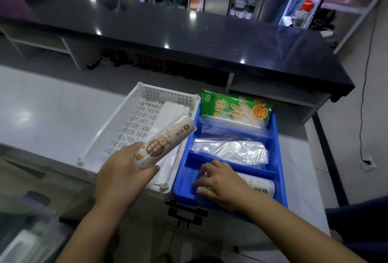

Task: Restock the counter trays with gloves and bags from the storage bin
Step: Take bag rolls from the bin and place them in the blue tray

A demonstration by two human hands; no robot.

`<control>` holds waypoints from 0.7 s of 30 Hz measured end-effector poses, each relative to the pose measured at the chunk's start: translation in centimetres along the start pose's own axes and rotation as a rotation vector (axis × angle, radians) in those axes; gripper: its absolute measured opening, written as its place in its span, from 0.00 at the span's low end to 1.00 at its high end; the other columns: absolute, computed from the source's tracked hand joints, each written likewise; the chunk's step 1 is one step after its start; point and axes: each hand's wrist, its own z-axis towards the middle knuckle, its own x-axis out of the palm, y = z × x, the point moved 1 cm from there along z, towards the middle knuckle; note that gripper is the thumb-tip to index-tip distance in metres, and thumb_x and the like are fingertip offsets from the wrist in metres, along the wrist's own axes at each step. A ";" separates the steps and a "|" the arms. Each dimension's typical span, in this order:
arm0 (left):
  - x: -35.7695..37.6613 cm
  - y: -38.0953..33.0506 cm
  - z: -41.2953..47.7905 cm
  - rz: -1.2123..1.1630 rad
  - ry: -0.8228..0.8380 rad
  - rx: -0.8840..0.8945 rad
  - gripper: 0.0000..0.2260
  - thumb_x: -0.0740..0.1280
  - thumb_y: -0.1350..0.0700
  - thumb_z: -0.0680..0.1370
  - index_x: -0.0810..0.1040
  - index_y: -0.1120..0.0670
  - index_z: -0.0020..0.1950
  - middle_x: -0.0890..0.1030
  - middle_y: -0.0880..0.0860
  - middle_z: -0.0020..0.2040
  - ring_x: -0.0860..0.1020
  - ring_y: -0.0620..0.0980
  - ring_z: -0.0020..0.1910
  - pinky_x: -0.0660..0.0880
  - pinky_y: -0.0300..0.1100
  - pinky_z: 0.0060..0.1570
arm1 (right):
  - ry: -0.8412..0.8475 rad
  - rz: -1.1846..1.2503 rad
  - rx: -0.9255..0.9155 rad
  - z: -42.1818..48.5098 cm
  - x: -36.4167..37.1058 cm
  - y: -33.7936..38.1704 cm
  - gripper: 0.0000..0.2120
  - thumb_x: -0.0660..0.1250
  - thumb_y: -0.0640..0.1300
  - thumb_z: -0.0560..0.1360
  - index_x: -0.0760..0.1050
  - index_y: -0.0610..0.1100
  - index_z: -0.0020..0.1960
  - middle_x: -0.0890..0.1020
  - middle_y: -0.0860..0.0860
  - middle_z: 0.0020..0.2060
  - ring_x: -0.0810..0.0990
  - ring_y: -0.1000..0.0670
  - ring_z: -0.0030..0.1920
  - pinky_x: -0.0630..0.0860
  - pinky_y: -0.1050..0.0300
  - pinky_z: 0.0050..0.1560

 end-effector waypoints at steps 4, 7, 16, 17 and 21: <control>-0.6 1.0 0.3 -0.033 -0.001 0.001 0.18 0.74 0.46 0.64 0.75 0.43 0.52 0.77 0.44 0.39 0.74 0.42 0.36 0.71 0.40 0.31 | -0.005 -0.032 0.020 0.5 -0.1 0.4 0.21 0.49 0.64 0.75 0.73 0.57 0.58 0.70 0.54 0.57 0.65 0.51 0.55 0.64 0.51 0.56; -0.4 1.0 0.7 -0.018 -0.006 0.037 0.18 0.74 0.45 0.64 0.74 0.42 0.50 0.76 0.43 0.37 0.74 0.42 0.34 0.71 0.39 0.29 | -0.033 -0.024 0.036 0.2 -0.8 0.5 0.18 0.56 0.65 0.71 0.70 0.57 0.54 0.69 0.53 0.59 0.66 0.50 0.57 0.66 0.51 0.58; 1.5 -1.5 2.1 0.063 0.006 0.261 0.23 0.76 0.48 0.61 0.77 0.44 0.54 0.72 0.45 0.43 0.67 0.45 0.43 0.61 0.38 0.32 | -0.558 0.463 0.272 -5.6 -4.2 -0.8 0.23 0.74 0.48 0.68 0.68 0.66 0.54 0.73 0.66 0.54 0.74 0.61 0.55 0.74 0.69 0.51; 1.8 -2.0 2.2 0.062 0.011 0.291 0.23 0.77 0.49 0.61 0.78 0.46 0.54 0.70 0.46 0.43 0.66 0.45 0.44 0.61 0.38 0.33 | -0.660 0.505 0.287 -6.3 -4.5 -0.8 0.23 0.74 0.45 0.69 0.69 0.65 0.55 0.74 0.65 0.55 0.74 0.61 0.57 0.74 0.69 0.52; 4.1 -4.2 2.3 0.058 0.205 0.409 0.24 0.75 0.47 0.61 0.77 0.44 0.56 0.70 0.46 0.44 0.69 0.48 0.47 0.68 0.43 0.37 | -1.011 0.648 0.372 -9.1 -6.8 -1.1 0.21 0.68 0.48 0.69 0.69 0.58 0.60 0.73 0.60 0.59 0.74 0.59 0.58 0.75 0.69 0.53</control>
